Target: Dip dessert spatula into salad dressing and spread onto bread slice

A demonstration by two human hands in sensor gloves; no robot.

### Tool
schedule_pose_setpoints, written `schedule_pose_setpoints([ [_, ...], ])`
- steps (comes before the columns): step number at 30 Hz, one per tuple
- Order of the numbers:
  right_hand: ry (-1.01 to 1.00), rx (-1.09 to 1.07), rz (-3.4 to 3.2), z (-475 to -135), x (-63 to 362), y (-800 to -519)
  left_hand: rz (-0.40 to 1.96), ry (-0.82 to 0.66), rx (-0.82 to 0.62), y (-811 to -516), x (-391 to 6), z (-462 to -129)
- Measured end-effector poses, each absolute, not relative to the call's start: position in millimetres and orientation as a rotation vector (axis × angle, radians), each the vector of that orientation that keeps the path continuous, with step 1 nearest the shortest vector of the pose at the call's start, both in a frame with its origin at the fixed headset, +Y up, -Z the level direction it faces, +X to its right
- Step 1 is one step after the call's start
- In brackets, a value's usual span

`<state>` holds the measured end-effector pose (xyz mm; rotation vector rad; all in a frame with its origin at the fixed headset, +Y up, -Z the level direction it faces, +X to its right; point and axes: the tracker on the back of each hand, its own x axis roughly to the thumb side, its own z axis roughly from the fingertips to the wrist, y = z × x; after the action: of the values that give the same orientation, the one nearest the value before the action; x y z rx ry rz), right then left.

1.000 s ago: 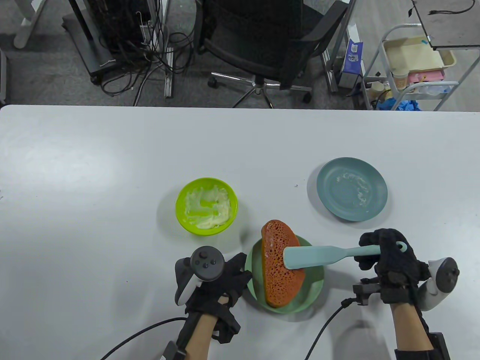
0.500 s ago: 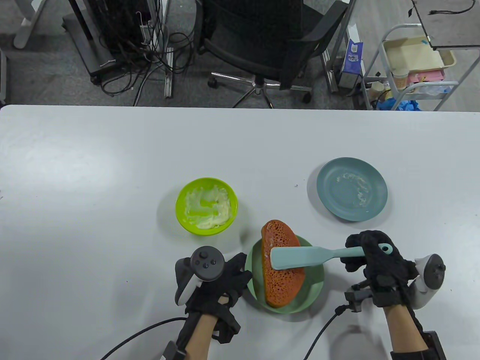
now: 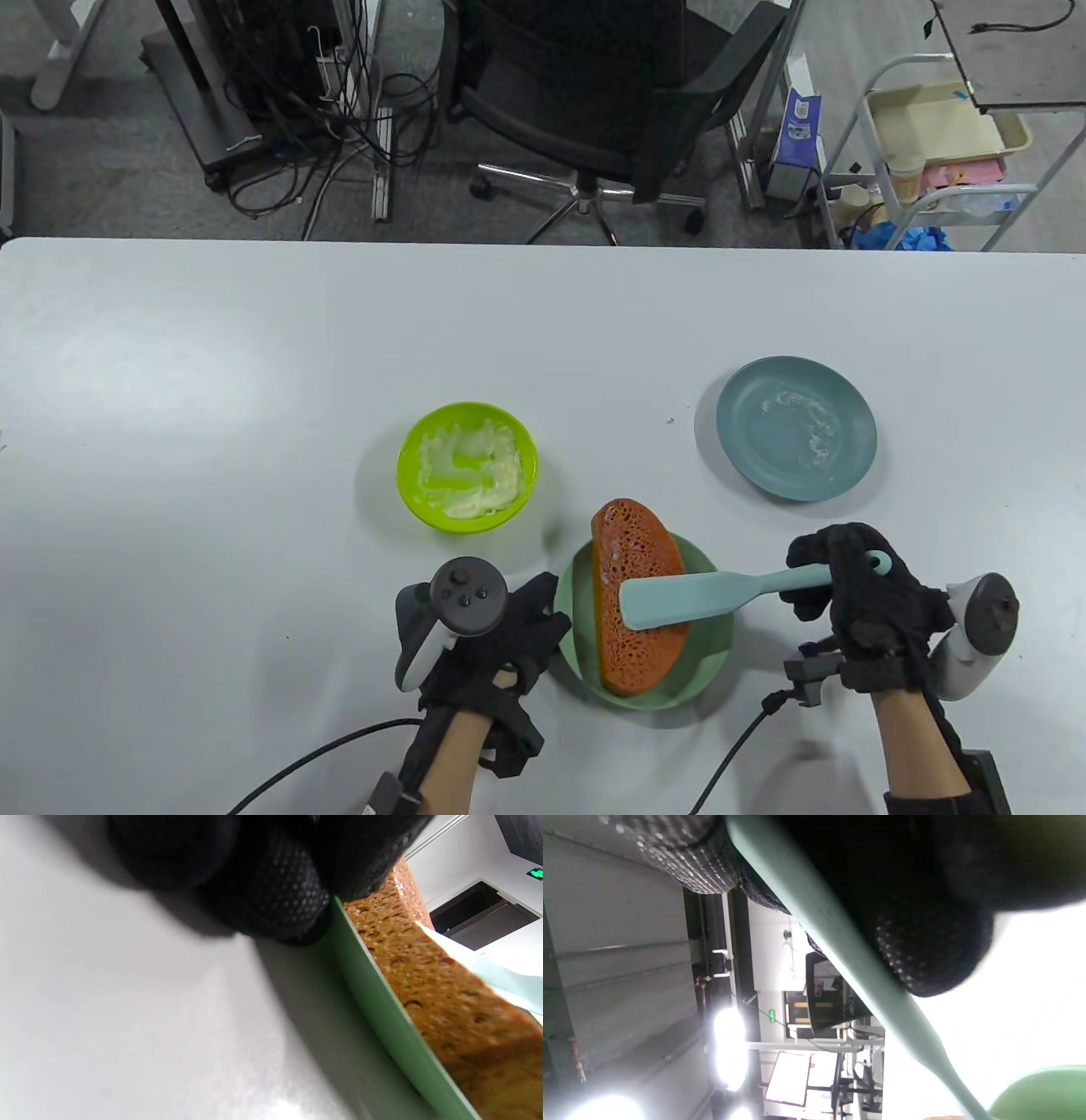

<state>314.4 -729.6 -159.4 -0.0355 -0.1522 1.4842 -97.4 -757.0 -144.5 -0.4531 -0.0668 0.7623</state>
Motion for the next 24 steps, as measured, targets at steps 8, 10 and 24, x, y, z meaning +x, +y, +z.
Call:
schedule_pose_setpoints([
  [8, -0.236, -0.092, 1.486, -158, 339, -724, 0.763, -0.067, -0.453, -757, -97, -145],
  [10, -0.257, -0.105, 1.476, -157, 346, -723, 0.763, -0.067, -0.453, -757, -97, -145],
  [24, -0.241, -0.073, 1.464, -157, 337, -729, 0.763, -0.067, -0.453, -757, -97, -145],
])
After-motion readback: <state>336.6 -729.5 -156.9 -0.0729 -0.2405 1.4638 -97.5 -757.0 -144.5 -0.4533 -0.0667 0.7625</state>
